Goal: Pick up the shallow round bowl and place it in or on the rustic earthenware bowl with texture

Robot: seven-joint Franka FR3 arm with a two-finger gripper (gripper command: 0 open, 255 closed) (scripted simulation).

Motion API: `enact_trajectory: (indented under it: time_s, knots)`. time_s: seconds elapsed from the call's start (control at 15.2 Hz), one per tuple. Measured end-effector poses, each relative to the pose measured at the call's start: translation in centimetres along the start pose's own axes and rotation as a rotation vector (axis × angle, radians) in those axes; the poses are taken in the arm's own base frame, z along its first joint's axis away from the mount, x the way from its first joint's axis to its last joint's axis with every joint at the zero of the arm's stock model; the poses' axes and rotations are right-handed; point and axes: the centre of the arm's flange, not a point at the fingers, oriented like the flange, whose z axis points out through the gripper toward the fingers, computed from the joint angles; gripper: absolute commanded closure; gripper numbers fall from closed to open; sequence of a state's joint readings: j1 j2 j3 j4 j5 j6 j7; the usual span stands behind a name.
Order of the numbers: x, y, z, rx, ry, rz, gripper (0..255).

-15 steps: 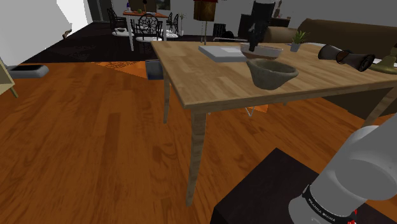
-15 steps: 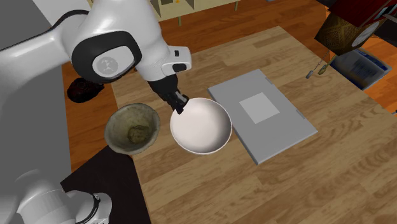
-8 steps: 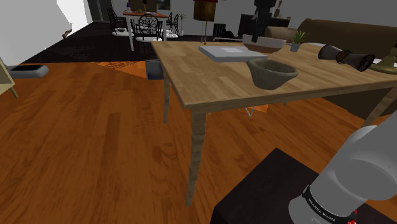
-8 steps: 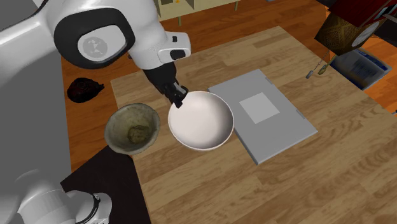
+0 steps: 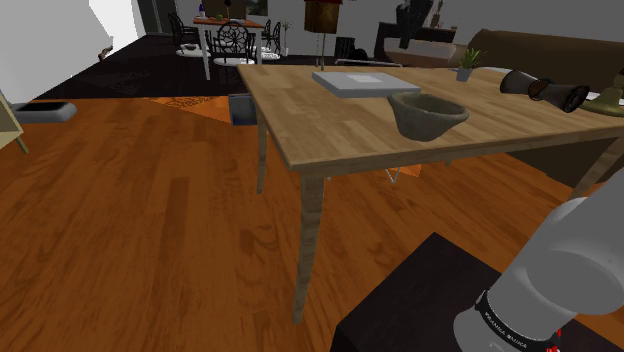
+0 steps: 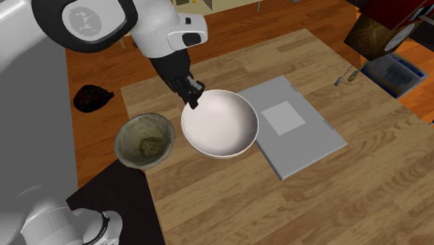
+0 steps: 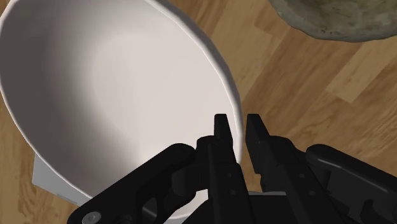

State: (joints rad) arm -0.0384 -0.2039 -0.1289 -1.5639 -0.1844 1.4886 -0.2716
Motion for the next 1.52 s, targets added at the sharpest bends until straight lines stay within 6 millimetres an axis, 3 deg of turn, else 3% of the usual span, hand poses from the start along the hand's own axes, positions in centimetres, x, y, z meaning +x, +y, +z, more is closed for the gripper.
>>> enact_trajectory:
  time_s: [0.4, 0.53, 1.52]
  knots:
    - [0.2, 0.5, -3.0, 0.0, 0.0, 0.0, 255]
    - [-0.7, -0.5, -3.8, 0.0, 0.0, 0.0, 255]
    - [-12.0, -15.1, -10.6, 0.001, 0.001, -0.001, 255]
